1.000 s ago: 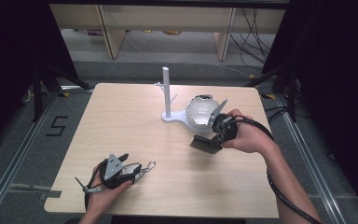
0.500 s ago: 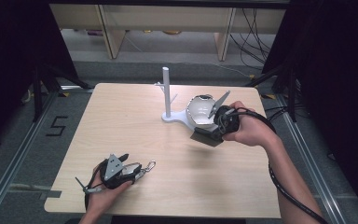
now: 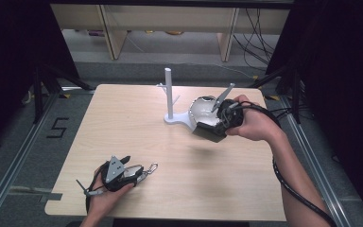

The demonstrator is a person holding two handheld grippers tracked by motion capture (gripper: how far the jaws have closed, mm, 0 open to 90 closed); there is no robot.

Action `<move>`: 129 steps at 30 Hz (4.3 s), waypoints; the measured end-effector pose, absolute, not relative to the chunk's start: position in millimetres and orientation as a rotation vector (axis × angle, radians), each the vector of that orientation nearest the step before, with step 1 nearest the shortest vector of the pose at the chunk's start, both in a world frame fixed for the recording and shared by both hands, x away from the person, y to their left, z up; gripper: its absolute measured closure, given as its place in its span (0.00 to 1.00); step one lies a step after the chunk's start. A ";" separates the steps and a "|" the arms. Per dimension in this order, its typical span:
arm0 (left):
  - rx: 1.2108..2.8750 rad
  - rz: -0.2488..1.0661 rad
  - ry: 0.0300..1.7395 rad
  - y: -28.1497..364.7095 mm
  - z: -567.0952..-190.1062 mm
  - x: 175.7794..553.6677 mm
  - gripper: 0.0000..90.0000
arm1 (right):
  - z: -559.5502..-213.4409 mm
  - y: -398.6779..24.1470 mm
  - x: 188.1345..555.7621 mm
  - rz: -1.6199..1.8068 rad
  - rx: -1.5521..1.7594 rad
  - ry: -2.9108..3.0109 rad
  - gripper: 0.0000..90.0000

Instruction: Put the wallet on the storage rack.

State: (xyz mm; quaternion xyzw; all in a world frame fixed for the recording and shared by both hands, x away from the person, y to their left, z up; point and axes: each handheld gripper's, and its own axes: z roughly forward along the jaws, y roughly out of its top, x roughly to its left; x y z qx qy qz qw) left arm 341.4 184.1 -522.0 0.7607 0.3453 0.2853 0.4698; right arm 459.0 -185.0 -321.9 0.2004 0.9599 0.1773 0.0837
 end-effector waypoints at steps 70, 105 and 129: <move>1.859 0.689 0.852 185.7 -521.7 341.1 0.36 | -318.5 -182.2 552.7 0.522 0.757 2.839 0.92; 1.866 0.688 0.849 185.6 -521.5 341.3 0.36 | -335.1 -206.7 558.4 0.613 0.832 2.525 0.75; 1.877 0.683 0.852 184.2 -522.3 344.1 0.36 | -411.3 -259.5 451.6 0.953 1.153 2.304 0.58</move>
